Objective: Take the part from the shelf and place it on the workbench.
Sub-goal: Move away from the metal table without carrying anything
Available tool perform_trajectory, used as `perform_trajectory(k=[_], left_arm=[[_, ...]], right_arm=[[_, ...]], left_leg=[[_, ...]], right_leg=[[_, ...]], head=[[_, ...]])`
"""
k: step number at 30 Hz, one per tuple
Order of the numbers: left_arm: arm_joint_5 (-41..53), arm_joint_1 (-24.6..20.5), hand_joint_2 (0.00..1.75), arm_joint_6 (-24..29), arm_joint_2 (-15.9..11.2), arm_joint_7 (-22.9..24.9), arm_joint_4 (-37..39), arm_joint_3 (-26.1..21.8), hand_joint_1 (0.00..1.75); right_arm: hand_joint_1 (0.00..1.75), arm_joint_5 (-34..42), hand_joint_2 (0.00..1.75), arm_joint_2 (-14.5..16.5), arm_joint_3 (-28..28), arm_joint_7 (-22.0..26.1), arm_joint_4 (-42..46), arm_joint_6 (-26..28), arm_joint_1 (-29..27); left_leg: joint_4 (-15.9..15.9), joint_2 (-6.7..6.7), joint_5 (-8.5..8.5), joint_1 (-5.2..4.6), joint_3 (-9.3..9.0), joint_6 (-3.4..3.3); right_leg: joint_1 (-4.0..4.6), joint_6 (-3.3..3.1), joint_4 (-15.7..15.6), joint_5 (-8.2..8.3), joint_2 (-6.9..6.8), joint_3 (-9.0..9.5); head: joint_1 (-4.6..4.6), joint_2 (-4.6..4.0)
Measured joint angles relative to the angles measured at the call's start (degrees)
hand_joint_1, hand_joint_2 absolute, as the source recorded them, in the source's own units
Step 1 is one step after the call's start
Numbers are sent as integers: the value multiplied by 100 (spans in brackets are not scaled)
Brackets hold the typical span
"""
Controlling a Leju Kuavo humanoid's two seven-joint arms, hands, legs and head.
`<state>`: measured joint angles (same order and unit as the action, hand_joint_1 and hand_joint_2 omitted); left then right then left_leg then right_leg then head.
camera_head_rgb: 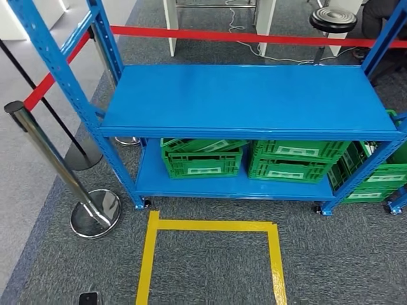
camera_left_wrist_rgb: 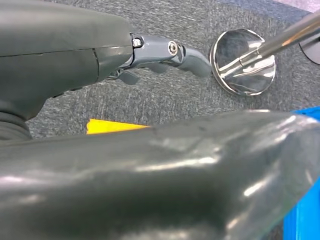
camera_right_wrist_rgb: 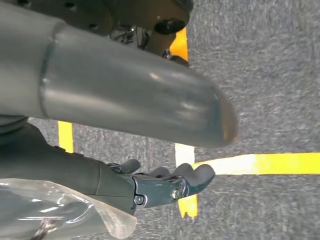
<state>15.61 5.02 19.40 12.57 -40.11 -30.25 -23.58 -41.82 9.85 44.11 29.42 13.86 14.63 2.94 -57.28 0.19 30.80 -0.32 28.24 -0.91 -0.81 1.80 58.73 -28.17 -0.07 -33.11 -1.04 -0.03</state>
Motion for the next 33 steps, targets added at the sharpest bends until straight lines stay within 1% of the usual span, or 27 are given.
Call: perform_trajectory(k=[2, 3, 4, 5, 6, 7, 8, 9, 10, 11, 12, 13, 14, 16, 18, 19, 20, 22, 23, 24, 25, 26, 27, 28, 29, 30, 33], left_arm=[[1, -3, 0, -1, -2, 0, 0, -2, 0], [1, -4, 0, -1, -2, 0, 0, -2, 0], [2, -5, 0, -2, -3, 0, 0, -3, 0], [2, -6, 0, -5, -3, 0, 0, -3, 0], [2, -6, 0, -13, -3, 0, 0, -4, 0], [2, -2, 0, -24, -3, 0, 0, -7, 0], [2, 4, 0, -34, -3, 0, 0, -11, 0], [2, 10, 0, -45, -3, 0, 0, -18, 0], [3, 13, 0, -53, -4, 0, 0, -29, 0], [5, 13, 0, -59, -4, 0, 0, -40, 0], [9, 9, 0, -65, -8, 0, 1, -54, 0], [14, 3, 0, -67, -9, 0, 1, -65, 0], [17, -5, 0, -68, -10, 0, 2, -72, 0], [19, -16, 0, -66, -10, 0, 3, -82, 0], [18, -17, 0, -66, -11, -1, 4, -95, 0], [17, -21, 0, -65, -10, -2, 4, -102, 0], [17, -29, 0, -65, -8, -2, 4, -107, 0], [19, -45, 0, -66, -1, -1, 4, -111, 0], [19, -44, 0, -67, 2, 0, 5, -113, 0], [19, -39, 0, -67, 4, 0, 5, -115, 0], [18, -34, 0, -67, 4, 0, 7, -118, 0], [17, -30, 0, -67, 4, 0, 8, -122, 0], [18, -30, 0, -67, 4, 0, 10, -125, 0], [19, -37, 0, -66, 4, 0, 11, -127, 0], [20, -45, 0, -65, 4, 0, 13, -128, 0], [26, -53, 0, -64, 3, 0, 14, -129, 0], [46, -67, 0, -62, 2, 0, 16, -134, 0]], right_arm=[[0, -1, 0, 0, 3, -1, 0, -1, -11], [0, -1, 0, 0, 5, -2, 0, -1, -11], [0, -2, 0, 1, 5, -2, 0, -1, -6], [0, -3, 0, 1, 5, -2, 0, -1, -1], [0, -3, 0, 1, 5, -3, 0, -1, 4], [0, -3, 0, 1, 5, -4, 0, -1, 6], [0, -3, 0, 1, 5, -8, 0, -1, 4], [0, -3, 0, 0, 6, -11, 0, -1, 1], [0, -3, 0, 0, 7, -15, 0, -1, 0], [0, -3, 0, 0, 7, -19, 0, -1, 1], [0, -2, 0, 4, 7, -20, -3, -3, 3], [0, -1, 0, 8, 7, -21, -5, -5, 9], [0, 0, 0, 11, 7, -22, -7, -8, 14], [0, -2, 0, 14, 7, -28, -9, -9, 27], [0, -12, 0, 14, 7, -34, -8, 8, 36], [0, -16, 0, 14, 7, -37, -8, 25, 45], [0, -19, 0, 14, 7, -37, -8, 40, 50], [0, -19, 0, 14, 7, -38, -9, 56, 50], [0, -19, 0, 14, 7, -39, -9, 58, 40], [0, -19, 0, 14, 7, -39, -9, 62, 27], [0, -19, 0, 13, 7, -40, -9, 65, 18], [0, -20, 0, 12, 7, -40, -9, 68, 15], [0, -25, 0, 11, 7, -40, -9, 72, 16], [0, -35, 0, 10, 6, -41, -9, 75, 22], [0, -51, 0, 10, 5, -45, -10, 79, 27], [0, -70, 0, 10, 5, -50, -10, 89, 28], [0, -109, 0, 10, 7, -79, -11, 138, 6]], left_leg=[[-23, 1, 48, 12, -16, 35], [-118, 0, 114, 20, 11, 61], [-330, 0, 230, 27, 99, 88], [-660, -1, 379, 32, 256, 112], [-1069, -1, 535, 33, 475, 126], [-1443, -1, 642, 35, 694, 132], [-1669, -1, 643, 35, 854, 128], [-1692, -1, 526, 34, 927, 113], [-1485, -1, 300, 30, 895, 87], [-1124, -2, 20, 23, 792, 49], [-783, -1, -182, 6, 675, 6], [-481, 0, -300, -12, 561, -32], [-307, 0, -328, -32, 495, -59], [-194, -4, -270, -58, 447, -88], [-89, -7, -280, -36, 377, -117], [-31, -7, -286, -18, 328, -136], [5, -6, -284, -3, 286, -155], [14, -5, -248, 0, 249, -182], [14, -5, -223, 1, 225, -186], [13, -7, -195, 4, 191, -182], [11, -10, -161, 10, 147, -172], [8, -12, -121, 16, 94, -154], [3, -14, -76, 13, 50, -126], [-15, -17, -29, 4, 22, -93], [-24, -18, 5, -7, 9, -61], [-30, -19, 28, -19, 6, -34], [-69, -19, 106, -10, -7, 28]], right_leg=[[0, -84, 1, -29, 5, 19], [-3, -121, -5, -44, 5, 36], [-10, -155, -12, -58, 2, 59], [-10, -184, -15, -77, -2, 82], [-5, -206, -15, -101, -6, 105], [2, -219, -15, -125, -5, 130], [9, -225, -15, -152, 0, 161], [17, -227, -15, -182, 8, 201], [26, -226, -15, -212, 19, 249], [34, -223, -16, -246, 28, 301], [45, -211, -18, -281, 32, 339], [50, -190, -19, -311, 39, 366], [50, -161, -22, -333, 37, 372], [36, -90, -46, -348, 28, 382], [24, -33, -17, -393, 15, 377], [25, -9, 135, -474, 15, 303], [20, 11, 414, -596, 15, 145], [14, 51, 1192, -853, 14, -330], [9, 69, 1462, -876, 12, -531], [5, 85, 1539, -785, 11, -641], [-1, 97, 1385, -580, 10, -633], [-9, 106, 1050, -307, 6, -528], [-15, 110, 689, -93, 2, -384], [-18, 93, 357, 33, 0, -236], [-17, 60, 158, 74, 0, -137], [-10, 17, 79, 38, 2, -86], [-10, -106, 39, -18, 3, -34]], head=[[-22, 1], [-30, 1], [-37, 1], [-44, 1], [-50, 1], [-48, 1], [-49, 1], [-49, 1], [-48, 1], [-49, 1], [-44, 1], [-38, 1], [-28, 1], [-17, 1], [-10, 1], [-1, 1], [11, 1], [25, 1], [27, 1], [28, 1], [32, 1], [33, 1], [35, 1], [41, 1], [40, 1], [32, 1], [-1, 1]])
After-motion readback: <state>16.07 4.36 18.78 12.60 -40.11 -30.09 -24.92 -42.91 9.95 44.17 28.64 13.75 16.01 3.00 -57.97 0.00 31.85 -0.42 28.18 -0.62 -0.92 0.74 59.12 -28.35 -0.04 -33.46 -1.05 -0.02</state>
